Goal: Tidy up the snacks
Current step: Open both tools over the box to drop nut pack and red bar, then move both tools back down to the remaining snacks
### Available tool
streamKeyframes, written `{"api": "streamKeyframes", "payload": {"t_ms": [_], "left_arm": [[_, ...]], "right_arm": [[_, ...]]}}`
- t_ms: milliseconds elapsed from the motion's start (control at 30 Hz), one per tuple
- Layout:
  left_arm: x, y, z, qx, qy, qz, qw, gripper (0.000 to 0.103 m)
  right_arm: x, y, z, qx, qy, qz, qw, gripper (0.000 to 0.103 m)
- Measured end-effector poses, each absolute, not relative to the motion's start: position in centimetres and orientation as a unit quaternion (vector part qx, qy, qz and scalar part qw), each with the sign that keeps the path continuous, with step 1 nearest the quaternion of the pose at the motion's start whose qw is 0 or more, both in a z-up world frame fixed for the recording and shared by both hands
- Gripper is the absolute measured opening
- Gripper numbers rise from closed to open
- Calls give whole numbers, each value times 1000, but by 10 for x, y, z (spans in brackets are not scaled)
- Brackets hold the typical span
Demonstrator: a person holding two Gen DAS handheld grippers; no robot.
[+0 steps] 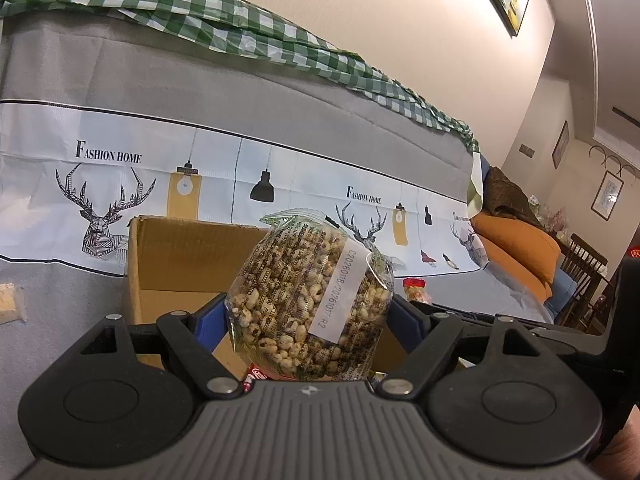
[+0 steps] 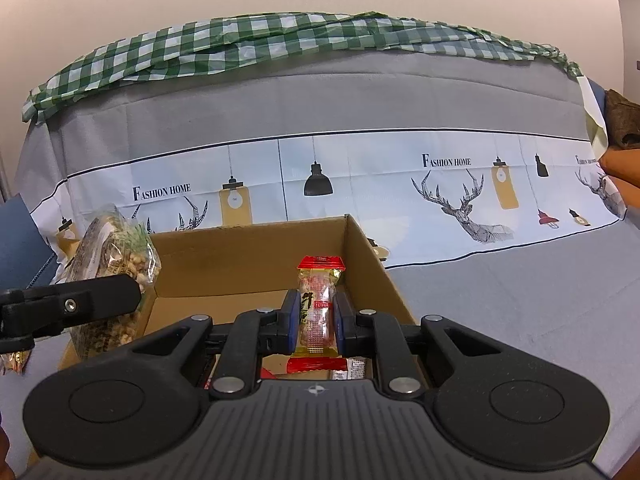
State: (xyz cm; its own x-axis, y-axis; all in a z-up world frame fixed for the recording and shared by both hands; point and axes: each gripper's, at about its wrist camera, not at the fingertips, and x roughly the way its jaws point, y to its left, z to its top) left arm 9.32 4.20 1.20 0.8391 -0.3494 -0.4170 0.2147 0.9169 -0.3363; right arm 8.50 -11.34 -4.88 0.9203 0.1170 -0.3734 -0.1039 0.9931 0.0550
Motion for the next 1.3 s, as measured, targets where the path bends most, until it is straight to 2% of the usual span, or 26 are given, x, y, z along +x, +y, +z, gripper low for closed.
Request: {"api": "streamKeyframes", "payload": {"t_ms": [400, 467, 500, 533, 567, 600, 700, 1200, 1300], "left_arm": [[95, 42, 11, -145, 246, -149, 947, 86], [98, 43, 9, -151, 260, -152, 942, 91], [100, 43, 8, -154, 266, -152, 939, 94], [100, 43, 7, -154, 268, -149, 939, 95], [100, 43, 7, -153, 268, -145, 940, 95], [100, 44, 7, -153, 266, -144, 941, 95], [100, 47, 6, -162, 270, -141, 939, 95], [82, 71, 16, -175, 262, -115, 942, 95], [74, 78, 20, -180, 257, -110, 943, 92]], "right_arm": [[87, -112, -50, 17, 196, 56, 979, 18], [88, -112, -51, 20, 202, 57, 978, 19], [90, -112, -52, 19, 207, 58, 976, 26], [91, -111, -54, 19, 215, 57, 975, 42], [92, -111, -55, 17, 217, 54, 974, 48], [92, -110, -55, 16, 216, 51, 975, 53], [92, -110, -55, 20, 214, 49, 975, 56], [86, -101, -55, 36, 211, 37, 976, 59], [84, -98, -55, 62, 214, 36, 974, 58]]}}
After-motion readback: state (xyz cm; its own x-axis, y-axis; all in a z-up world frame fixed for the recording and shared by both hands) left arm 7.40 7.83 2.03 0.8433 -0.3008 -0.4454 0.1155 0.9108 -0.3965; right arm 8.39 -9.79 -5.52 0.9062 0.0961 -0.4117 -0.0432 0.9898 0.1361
